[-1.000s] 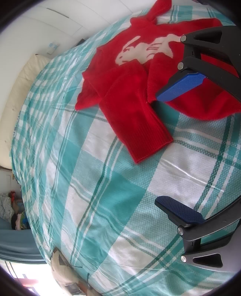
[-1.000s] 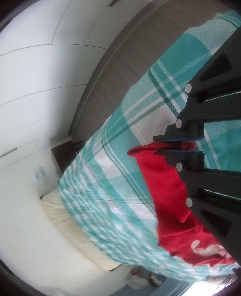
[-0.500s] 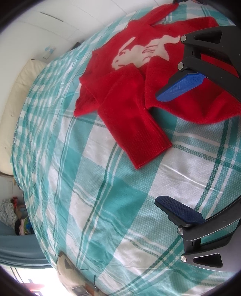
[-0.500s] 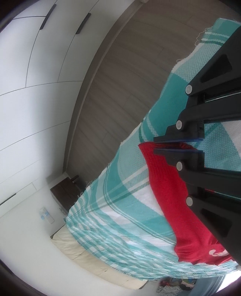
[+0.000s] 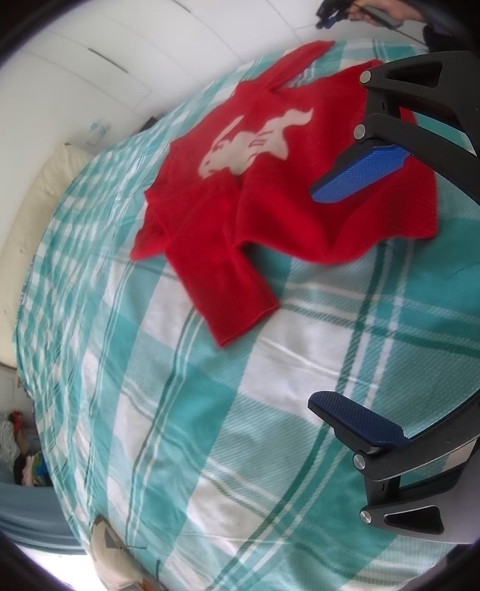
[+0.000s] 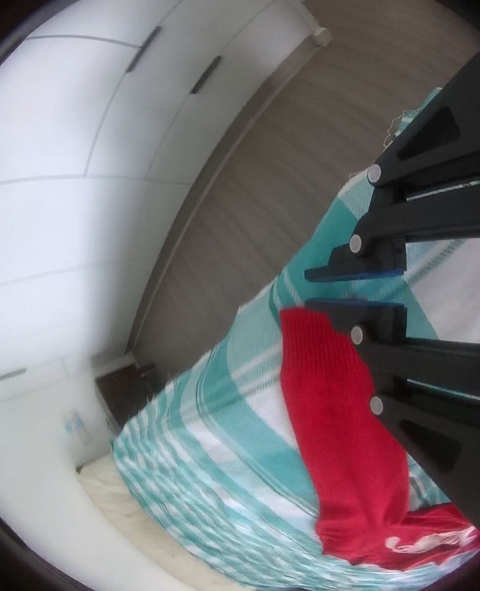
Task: Fold small clothes
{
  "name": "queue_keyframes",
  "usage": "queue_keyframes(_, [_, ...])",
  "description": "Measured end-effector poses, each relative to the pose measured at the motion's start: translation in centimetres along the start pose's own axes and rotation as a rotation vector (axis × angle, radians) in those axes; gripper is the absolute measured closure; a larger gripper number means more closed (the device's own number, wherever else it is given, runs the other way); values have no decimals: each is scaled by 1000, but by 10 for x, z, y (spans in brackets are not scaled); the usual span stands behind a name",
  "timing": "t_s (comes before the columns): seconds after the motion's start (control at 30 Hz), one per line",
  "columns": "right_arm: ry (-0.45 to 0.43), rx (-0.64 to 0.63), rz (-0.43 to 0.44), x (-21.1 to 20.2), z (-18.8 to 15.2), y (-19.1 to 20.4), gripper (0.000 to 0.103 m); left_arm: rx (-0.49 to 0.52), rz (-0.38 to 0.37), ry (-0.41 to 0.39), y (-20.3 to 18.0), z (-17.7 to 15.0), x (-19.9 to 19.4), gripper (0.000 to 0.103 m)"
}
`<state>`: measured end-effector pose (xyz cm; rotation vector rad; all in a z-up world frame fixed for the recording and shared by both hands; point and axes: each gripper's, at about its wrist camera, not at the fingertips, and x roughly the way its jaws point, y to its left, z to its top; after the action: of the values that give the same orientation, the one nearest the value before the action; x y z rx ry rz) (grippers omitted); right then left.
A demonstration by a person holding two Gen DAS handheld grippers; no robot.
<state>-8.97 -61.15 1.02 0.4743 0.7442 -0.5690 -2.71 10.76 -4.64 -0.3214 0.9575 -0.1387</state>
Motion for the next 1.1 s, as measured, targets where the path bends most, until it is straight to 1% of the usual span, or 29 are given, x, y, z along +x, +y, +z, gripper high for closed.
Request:
queue_keyframes(0.03, [-7, -35, 76, -16, -13, 15, 66, 9, -37, 27, -1, -8, 0, 1])
queue_keyframes(0.07, [-1, -63, 170, -31, -29, 30, 59, 14, -73, 54, -3, -16, 0, 1])
queue_keyframes(0.1, [17, -91, 273, -45, -50, 46, 47, 18, -104, 80, -4, -24, 1, 1])
queue_keyframes(0.13, [54, -122, 380, -56, -73, 61, 43, 21, -128, 99, -6, -30, 2, 1])
queue_keyframes(0.2, [151, -207, 565, -73, -127, 93, 43, 30, -162, 112, -9, -40, 3, 1])
queue_keyframes(0.23, [202, -271, 635, -79, -154, 109, 43, 36, -178, 111, -10, -42, 4, 1])
queue_keyframes(0.27, [247, -348, 681, -82, -180, 126, 43, 45, -199, 106, -12, -43, 4, 1])
queue_keyframes(0.3, [285, -443, 703, -86, -205, 142, 43, 51, -227, 99, -14, -43, 6, 1])
queue_keyframes(0.33, [305, -550, 695, -87, -227, 157, 43, 53, -255, 95, -15, -42, 9, 1])
queue_keyframes(0.37, [308, -656, 674, -87, -245, 171, 43, 51, -275, 105, -17, -41, 15, 2])
queue_keyframes(0.4, [303, -747, 665, -87, -260, 182, 43, 44, -290, 106, -18, -39, 19, 2])
queue_keyframes(0.43, [287, -822, 659, -85, -268, 193, 43, 41, -323, 95, -22, -37, 22, 2])
queue_keyframes(0.47, [258, -866, 646, -82, -273, 200, 43, 47, -368, 84, -25, -34, 24, 3])
queue_keyframes(0.5, [236, -876, 654, -78, -272, 205, 43, 55, -411, 81, -28, -33, 25, 4])
queue_keyframes(0.57, [209, -850, 730, -72, -264, 211, 43, 63, -472, 102, -34, -34, 29, 12])
queue_keyframes(0.6, [200, -834, 764, -69, -259, 212, 43, 73, -501, 111, -36, -36, 29, 21])
queue_keyframes(0.63, [222, -819, 820, -66, -254, 213, 43, 87, -517, 118, -37, -39, 29, 25])
queue_keyframes(0.67, [258, -796, 881, -60, -251, 219, 43, 100, -515, 123, -36, -42, 27, 26])
queue_keyframes(0.7, [292, -767, 933, -57, -249, 219, 43, 106, -502, 132, -35, -45, 25, 30])
queue_keyframes(0.77, [340, -708, 1028, -56, -245, 212, 43, 118, -521, 138, -33, -47, 19, 37])
queue_keyframes(0.8, [359, -689, 1064, -57, -246, 209, 43, 124, -528, 139, -31, -48, 17, 43])
queue_keyframes(0.83, [377, -679, 1090, -58, -248, 206, 45, 131, -533, 141, -30, -48, 15, 54])
queue_keyframes(0.87, [385, -677, 1099, -59, -249, 203, 47, 137, -535, 146, -29, -49, 15, 62])
queue_keyframes(0.9, [390, -680, 1094, -60, -251, 202, 57, 144, -534, 153, -29, -49, 16, 78])
queue_keyframes(0.93, [398, -683, 1085, -59, -252, 203, 74, 154, -522, 156, -30, -49, 17, 91])
queue_keyframes(0.97, [403, -687, 1066, -57, -254, 204, 84, 166, -500, 150, -32, -49, 18, 97])
queue_keyframes(1.0, [413, -691, 1036, -55, -255, 205, 98, 175, -473, 133, -32, -50, 16, 99])
queue_keyframes(1.03, [411, -691, 1010, -54, -256, 206, 98, 174, -453, 119, -31, -49, 12, 99])
queue_keyframes(1.1, [413, -666, 993, -59, -254, 198, 99, 138, -457, 93, -24, -50, -1, 100])
